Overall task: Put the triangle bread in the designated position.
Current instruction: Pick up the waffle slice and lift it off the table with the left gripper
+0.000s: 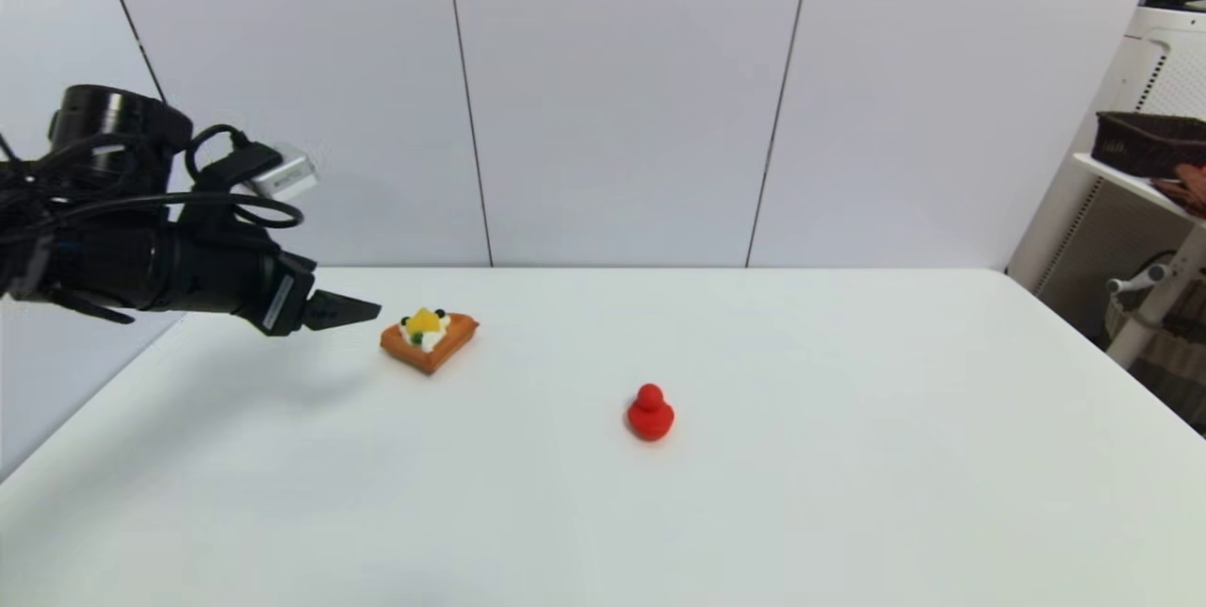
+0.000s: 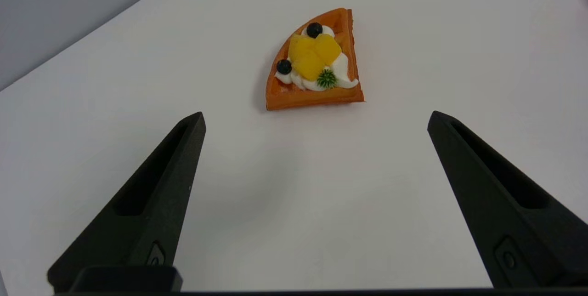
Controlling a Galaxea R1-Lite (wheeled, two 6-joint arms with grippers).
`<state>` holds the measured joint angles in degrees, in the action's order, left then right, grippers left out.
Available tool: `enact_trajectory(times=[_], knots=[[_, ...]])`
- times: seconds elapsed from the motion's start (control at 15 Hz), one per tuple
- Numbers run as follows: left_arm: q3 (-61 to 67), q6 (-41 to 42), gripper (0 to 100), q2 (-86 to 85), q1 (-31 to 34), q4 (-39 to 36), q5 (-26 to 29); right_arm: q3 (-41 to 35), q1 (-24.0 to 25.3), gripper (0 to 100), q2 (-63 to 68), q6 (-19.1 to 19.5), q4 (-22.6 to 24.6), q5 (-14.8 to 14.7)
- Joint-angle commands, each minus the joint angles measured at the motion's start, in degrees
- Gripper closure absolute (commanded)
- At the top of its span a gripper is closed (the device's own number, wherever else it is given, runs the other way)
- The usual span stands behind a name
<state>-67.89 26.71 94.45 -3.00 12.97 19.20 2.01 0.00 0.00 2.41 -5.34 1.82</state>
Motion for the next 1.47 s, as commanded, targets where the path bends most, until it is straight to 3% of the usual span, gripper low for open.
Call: enact_trajectory(times=[0.07, 0.6, 0.8, 1.47], knots=[[-6.6, 0.2, 0, 11.4, -2.4, 0.3, 0.1, 0.0, 0.0, 0, 0.0, 0.0, 0.0, 0.0], [-16.6, -0.4, 0, 21.3, -4.6, 1.2, -0.3, 0.0, 0.0, 0, 0.0, 0.0, 0.0, 0.0], [-19.3, -1.3, 0, 22.4, -5.4, 4.7, -0.6, 0.0, 0.0, 0, 0.0, 0.0, 0.0, 0.0], [-21.8, -0.8, 0, 25.8, -6.1, 8.9, -1.5, 0.0, 0.0, 0, 0.0, 0.0, 0.0, 0.0]])
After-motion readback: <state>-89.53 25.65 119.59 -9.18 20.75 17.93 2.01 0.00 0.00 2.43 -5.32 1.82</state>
